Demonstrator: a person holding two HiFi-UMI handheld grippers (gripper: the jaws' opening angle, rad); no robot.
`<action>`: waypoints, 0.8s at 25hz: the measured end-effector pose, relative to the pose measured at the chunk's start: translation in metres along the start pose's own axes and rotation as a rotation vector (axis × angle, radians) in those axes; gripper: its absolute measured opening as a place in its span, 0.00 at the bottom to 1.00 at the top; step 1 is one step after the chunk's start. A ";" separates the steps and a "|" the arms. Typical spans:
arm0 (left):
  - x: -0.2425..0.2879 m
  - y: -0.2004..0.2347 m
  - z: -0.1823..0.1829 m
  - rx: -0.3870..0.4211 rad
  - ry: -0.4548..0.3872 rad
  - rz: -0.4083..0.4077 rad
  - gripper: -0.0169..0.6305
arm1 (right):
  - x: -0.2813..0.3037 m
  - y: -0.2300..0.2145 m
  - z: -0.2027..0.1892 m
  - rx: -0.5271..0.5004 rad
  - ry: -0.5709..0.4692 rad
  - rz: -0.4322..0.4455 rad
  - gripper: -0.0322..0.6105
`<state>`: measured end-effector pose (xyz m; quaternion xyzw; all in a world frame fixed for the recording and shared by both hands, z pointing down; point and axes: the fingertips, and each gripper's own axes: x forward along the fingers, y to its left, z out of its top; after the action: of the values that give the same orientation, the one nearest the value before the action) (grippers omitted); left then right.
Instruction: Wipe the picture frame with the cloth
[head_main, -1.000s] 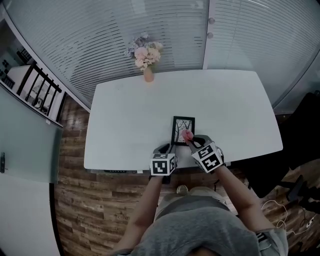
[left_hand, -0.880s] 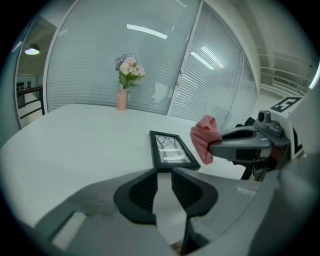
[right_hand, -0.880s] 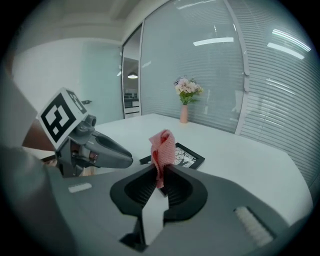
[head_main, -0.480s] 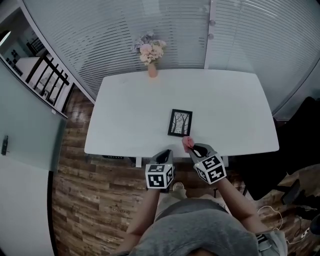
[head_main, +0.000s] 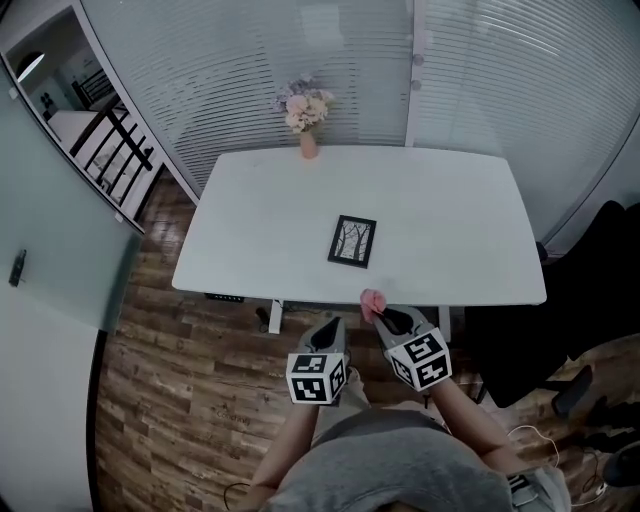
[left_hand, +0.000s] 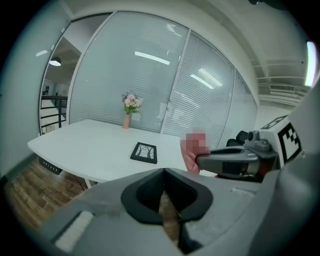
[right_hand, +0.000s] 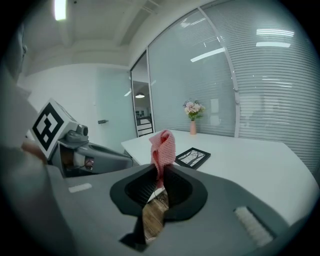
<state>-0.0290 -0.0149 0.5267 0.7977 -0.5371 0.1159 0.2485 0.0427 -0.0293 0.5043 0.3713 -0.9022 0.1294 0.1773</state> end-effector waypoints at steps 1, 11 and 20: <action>-0.006 -0.004 -0.003 0.000 -0.002 0.001 0.03 | -0.007 0.003 -0.001 0.003 -0.006 0.001 0.11; -0.057 -0.044 -0.041 -0.023 -0.020 0.001 0.03 | -0.068 0.037 -0.022 0.007 -0.026 0.021 0.11; -0.071 -0.057 -0.050 -0.017 -0.030 -0.005 0.03 | -0.086 0.052 -0.029 -0.005 -0.035 0.025 0.10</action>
<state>-0.0014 0.0850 0.5214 0.7985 -0.5398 0.0990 0.2475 0.0685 0.0709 0.4898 0.3620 -0.9100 0.1228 0.1607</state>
